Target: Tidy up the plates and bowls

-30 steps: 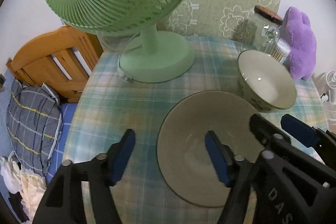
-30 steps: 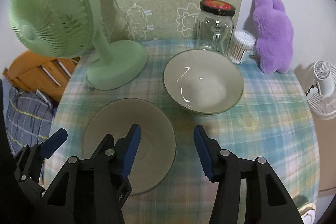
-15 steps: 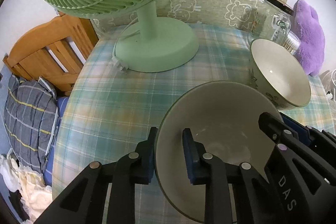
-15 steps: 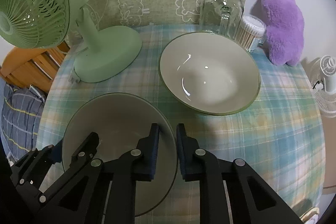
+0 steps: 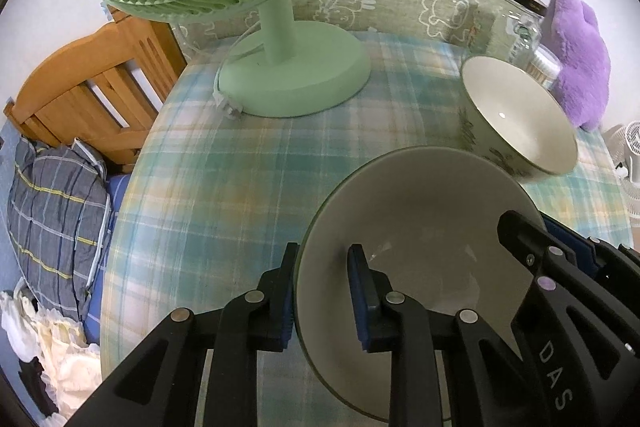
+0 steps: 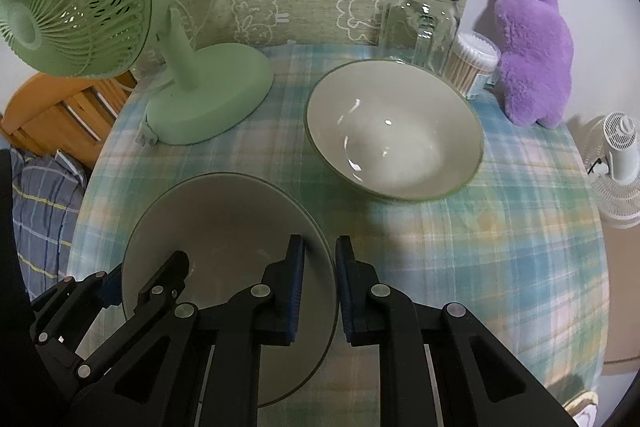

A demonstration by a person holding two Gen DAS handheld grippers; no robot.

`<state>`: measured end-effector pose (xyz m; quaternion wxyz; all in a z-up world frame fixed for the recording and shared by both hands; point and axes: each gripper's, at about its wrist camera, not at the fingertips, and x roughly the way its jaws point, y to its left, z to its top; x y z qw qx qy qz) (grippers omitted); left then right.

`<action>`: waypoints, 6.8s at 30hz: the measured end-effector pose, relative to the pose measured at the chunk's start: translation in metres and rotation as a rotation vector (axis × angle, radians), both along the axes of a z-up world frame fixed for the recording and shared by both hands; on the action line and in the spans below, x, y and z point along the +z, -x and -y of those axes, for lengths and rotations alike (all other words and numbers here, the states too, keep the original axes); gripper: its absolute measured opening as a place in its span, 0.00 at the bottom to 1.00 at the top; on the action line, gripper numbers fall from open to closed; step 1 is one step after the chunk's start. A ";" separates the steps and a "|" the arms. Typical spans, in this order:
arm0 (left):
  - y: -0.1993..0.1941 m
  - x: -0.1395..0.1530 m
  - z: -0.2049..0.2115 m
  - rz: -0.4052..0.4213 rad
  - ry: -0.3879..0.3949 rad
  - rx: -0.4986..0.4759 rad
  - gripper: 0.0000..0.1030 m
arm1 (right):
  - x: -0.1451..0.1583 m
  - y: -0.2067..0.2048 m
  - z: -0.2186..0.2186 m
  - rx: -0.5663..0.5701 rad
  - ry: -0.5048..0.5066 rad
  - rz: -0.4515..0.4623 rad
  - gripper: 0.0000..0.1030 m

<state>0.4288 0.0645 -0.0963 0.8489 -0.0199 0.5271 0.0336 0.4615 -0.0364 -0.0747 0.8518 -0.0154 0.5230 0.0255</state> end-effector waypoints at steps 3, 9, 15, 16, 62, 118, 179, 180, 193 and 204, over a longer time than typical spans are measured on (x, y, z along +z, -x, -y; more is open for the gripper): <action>0.009 0.002 0.004 0.000 -0.003 -0.004 0.21 | 0.002 0.009 0.004 -0.006 -0.002 -0.008 0.19; 0.029 0.012 0.012 0.011 -0.006 -0.007 0.21 | 0.011 0.030 0.010 -0.003 0.000 -0.005 0.19; 0.050 0.028 0.020 0.033 -0.011 -0.005 0.21 | 0.026 0.050 0.016 0.001 -0.005 0.003 0.19; 0.053 0.031 0.022 0.037 -0.011 -0.003 0.21 | 0.030 0.054 0.017 0.002 -0.006 0.007 0.19; 0.214 0.073 0.099 0.052 -0.006 -0.021 0.21 | 0.085 0.226 0.107 0.050 -0.054 0.038 0.19; 0.214 0.011 0.093 -0.065 0.015 -0.256 0.36 | 0.020 0.250 0.093 -0.216 -0.024 -0.039 0.19; 0.072 0.122 0.131 0.166 -0.051 0.149 0.82 | 0.120 0.070 0.136 0.157 -0.134 0.144 0.73; 0.067 0.123 0.130 0.172 -0.060 0.157 0.82 | 0.121 0.065 0.136 0.164 -0.139 0.151 0.73; -0.004 0.110 0.123 0.177 -0.083 0.188 0.82 | 0.112 -0.008 0.127 0.171 -0.088 0.190 0.73; -0.049 0.075 0.116 0.175 -0.074 0.162 0.74 | 0.074 -0.058 0.116 0.150 -0.080 0.147 0.73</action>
